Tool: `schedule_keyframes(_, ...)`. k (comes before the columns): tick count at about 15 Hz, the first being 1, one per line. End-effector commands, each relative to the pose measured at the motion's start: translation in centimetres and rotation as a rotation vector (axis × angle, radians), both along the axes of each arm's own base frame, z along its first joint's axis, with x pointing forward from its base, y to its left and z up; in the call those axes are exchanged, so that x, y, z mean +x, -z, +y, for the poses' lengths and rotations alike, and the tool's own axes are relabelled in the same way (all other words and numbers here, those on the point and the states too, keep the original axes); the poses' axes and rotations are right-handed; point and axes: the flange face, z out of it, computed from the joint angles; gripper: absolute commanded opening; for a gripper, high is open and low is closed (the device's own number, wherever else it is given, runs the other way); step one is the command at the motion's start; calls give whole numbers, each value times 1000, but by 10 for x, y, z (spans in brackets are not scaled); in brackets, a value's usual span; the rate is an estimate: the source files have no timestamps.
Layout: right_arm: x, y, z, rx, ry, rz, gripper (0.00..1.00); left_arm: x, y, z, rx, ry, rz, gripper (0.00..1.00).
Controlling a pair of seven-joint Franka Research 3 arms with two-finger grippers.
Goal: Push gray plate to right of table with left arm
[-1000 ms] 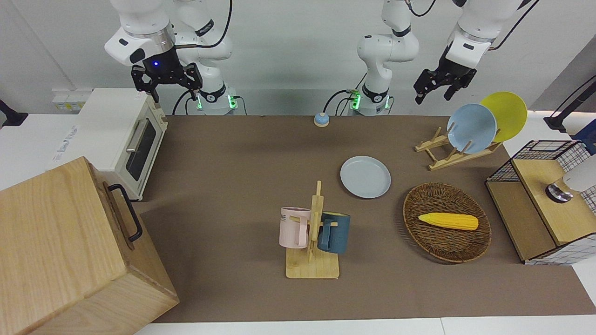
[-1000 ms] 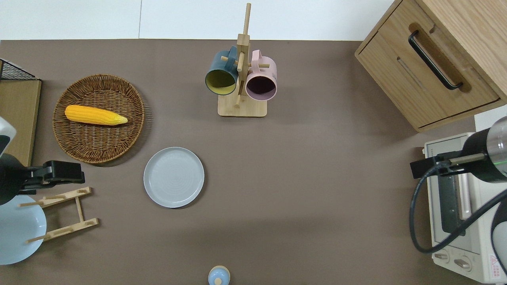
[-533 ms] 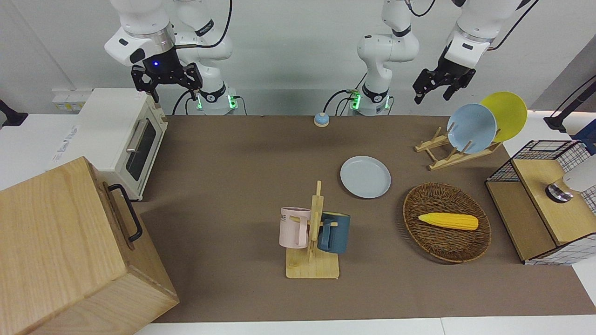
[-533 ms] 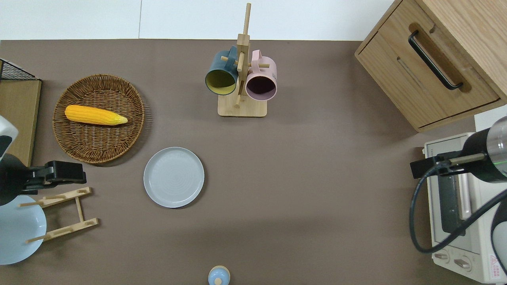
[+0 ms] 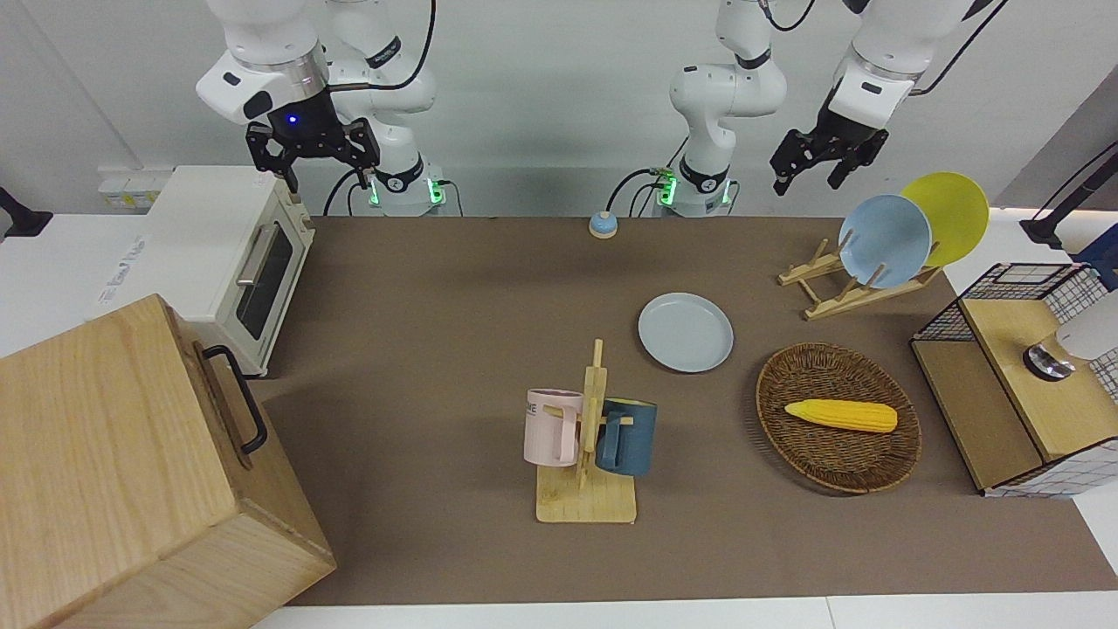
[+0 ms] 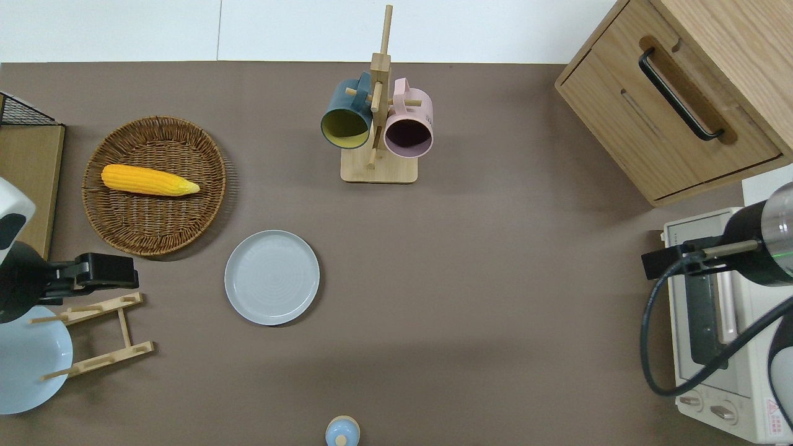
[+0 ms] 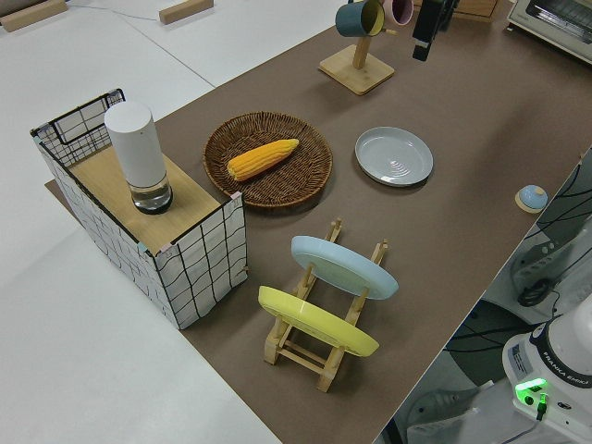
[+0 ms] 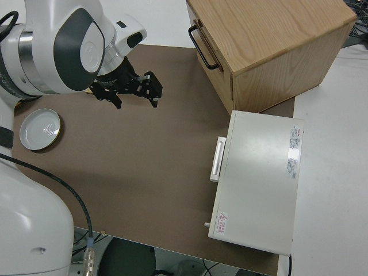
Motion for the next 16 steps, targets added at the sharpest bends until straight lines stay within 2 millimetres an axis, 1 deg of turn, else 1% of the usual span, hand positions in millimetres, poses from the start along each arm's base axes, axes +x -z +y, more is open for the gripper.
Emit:
schedule_keyframes(1, -5, -2, -1, -3, -4, 6, 996, -3, -1, 7, -10, -13, -17, 995)
schedule_keyframes(3, -5, -2, -1, -3, -4, 6, 996, -1, -2, 8, -11, -16, -34, 995)
schedule_keyframes(5, -5, -2, -1, -3, -4, 6, 996, -2, 10, 7, -8, -11, -11, 993)
schedule_keyframes(8, -5, -2, -1, -3, -4, 6, 996, -5, 17, 4, -10, -5, -14, 991)
schedule_keyframes(9, -5, -2, -1, -1, -4, 6, 996, -7, 25, 4, -8, -5, 3, 991)
schedule_keyframes(10, -5, -2, -1, -3, -4, 6, 996, -9, 38, 2, -4, -1, 27, 991)
schedule_keyframes(12, -5, -2, -1, -1, -4, 6, 996, -6, 81, 1, 13, 10, 56, 991)
schedule_keyframes(13, -5, -2, -1, -3, -4, 6, 996, -4, 96, 2, 14, 8, 39, 991)
schedule_keyframes(14, -5, -2, -1, -3, -4, 6, 996, -2, 106, 6, 14, -1, 35, 991)
schedule_keyframes(16, -5, -2, -1, -3, -4, 6, 996, -2, 132, 12, 11, 14, 49, 991)
